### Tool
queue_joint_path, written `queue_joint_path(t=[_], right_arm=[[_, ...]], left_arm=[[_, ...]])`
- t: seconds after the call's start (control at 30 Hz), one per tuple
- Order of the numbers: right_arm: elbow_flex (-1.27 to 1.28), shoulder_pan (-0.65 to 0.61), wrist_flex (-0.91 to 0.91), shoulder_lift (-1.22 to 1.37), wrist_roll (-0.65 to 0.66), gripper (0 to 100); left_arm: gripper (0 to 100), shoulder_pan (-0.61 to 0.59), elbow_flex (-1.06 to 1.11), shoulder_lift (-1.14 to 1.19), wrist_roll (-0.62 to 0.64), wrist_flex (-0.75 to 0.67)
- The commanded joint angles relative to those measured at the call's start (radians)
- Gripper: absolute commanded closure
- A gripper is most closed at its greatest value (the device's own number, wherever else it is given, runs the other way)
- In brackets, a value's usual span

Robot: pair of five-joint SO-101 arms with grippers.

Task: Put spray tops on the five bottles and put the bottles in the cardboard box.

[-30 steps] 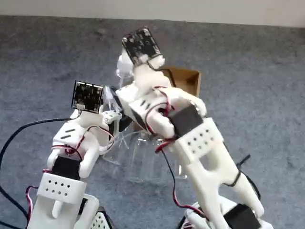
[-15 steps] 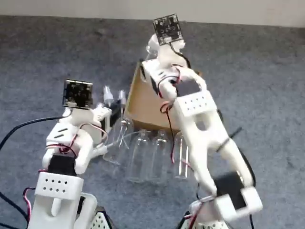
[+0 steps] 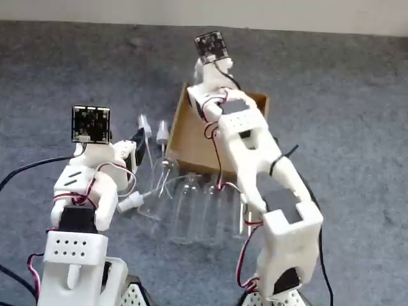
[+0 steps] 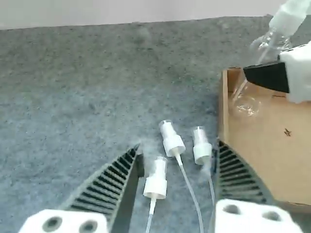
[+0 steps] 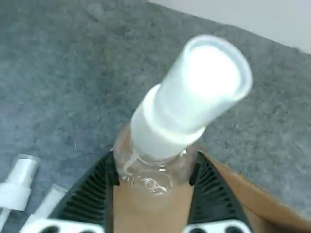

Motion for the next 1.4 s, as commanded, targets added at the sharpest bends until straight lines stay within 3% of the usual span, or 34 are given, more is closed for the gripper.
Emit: queue_joint_path(t=[0.0, 0.3, 0.53, 1.03, 1.37], right_arm=[[-0.104, 0.010, -0.033, 0.013, 0.014, 99.5], [-0.128, 0.007, 0.015, 0.045, 0.018, 98.5], [-0.128, -0.013, 0.061, 0.044, 0.018, 83.1], [-0.150, -0.024, 0.064, 0.045, 0.012, 72.4], [-0.320, -0.053, 0.209, 0.050, 0.011, 69.5]], left_arm=[[82, -0.013, -0.004, 0.005, -0.003, -0.020], [82, -0.013, -0.004, 0.005, -0.003, -0.020], [82, -0.013, -0.004, 0.005, -0.003, -0.015], [82, -0.013, -0.004, 0.005, -0.006, -0.015], [82, -0.013, -0.004, 0.005, -0.008, -0.015]])
